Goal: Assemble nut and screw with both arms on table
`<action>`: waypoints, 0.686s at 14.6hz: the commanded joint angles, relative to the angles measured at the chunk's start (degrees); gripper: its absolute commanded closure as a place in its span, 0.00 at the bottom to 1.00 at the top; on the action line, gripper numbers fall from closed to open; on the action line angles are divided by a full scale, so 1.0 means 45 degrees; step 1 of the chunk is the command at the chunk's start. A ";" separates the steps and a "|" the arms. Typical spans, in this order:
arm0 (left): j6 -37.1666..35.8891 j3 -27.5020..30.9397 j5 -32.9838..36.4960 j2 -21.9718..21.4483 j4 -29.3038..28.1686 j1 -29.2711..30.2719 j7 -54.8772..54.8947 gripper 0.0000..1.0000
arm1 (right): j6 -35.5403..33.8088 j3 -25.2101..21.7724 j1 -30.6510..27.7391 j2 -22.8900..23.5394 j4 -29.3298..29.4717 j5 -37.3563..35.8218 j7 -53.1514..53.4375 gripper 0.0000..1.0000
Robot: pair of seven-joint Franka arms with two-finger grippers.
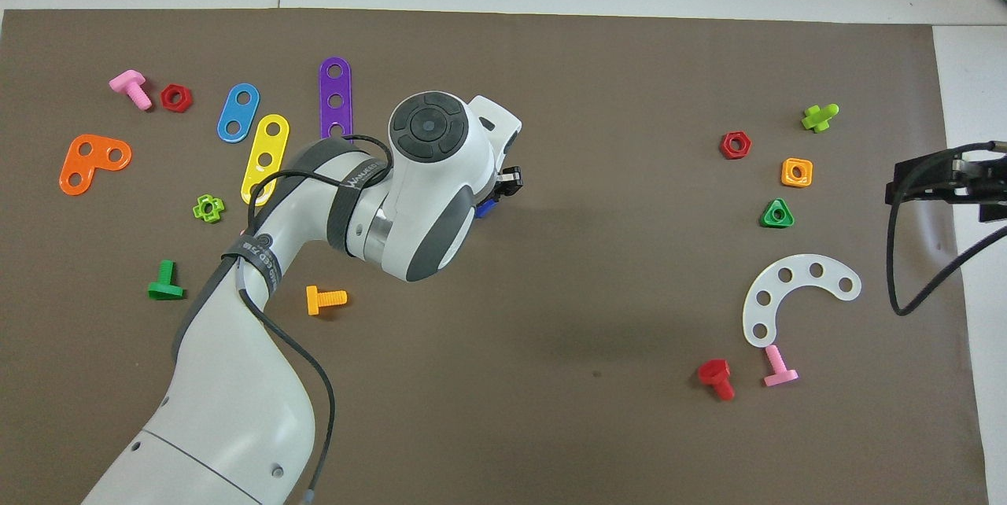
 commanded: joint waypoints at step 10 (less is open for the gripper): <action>-0.0678 0.0307 0.0630 0.0392 0.1008 -0.0164 -0.0168 0.89 | -0.0164 -0.0033 -0.0008 -0.0173 -0.0130 0.0194 -0.0202 0.00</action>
